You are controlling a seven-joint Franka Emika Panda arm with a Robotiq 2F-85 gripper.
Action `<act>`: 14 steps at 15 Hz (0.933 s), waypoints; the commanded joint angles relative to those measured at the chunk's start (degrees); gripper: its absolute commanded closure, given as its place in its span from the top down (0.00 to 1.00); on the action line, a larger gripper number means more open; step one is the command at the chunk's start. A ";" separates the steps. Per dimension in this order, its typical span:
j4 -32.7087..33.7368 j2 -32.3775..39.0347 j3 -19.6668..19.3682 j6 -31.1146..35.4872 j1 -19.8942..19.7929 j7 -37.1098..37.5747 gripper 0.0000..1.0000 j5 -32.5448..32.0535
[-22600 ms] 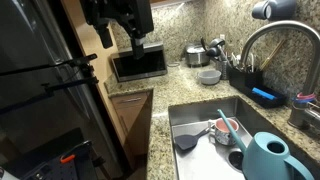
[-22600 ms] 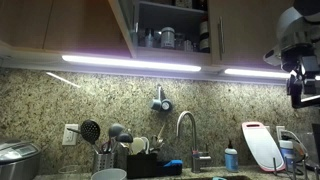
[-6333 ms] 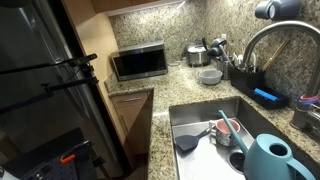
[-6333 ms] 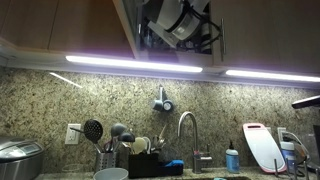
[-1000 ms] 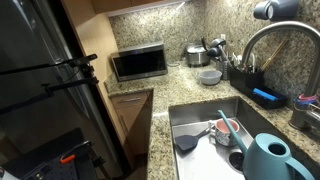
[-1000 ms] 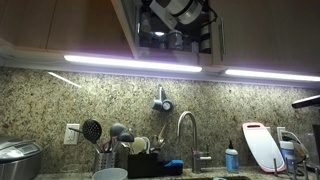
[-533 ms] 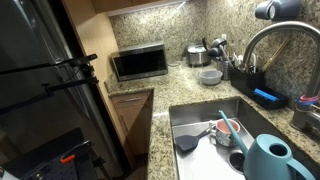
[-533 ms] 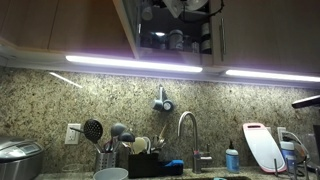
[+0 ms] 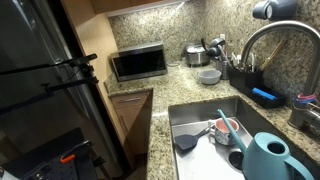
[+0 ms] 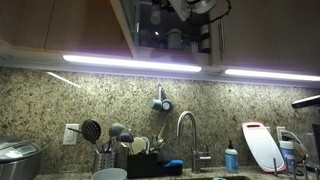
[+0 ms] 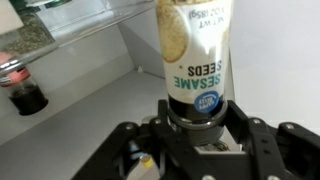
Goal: Take the salt shaker from the cabinet and put it on the counter
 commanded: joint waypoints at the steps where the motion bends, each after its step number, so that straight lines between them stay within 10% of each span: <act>1: 0.00 0.10 -0.01 0.00 -0.03 0.00 0.59 0.00; 3: 0.00 0.22 0.00 0.00 0.10 0.00 0.59 0.00; 4: 0.00 0.29 0.00 0.00 0.22 0.00 0.34 0.00; 14: -6.90 -3.36 4.75 0.74 -4.09 -0.43 0.34 -10.44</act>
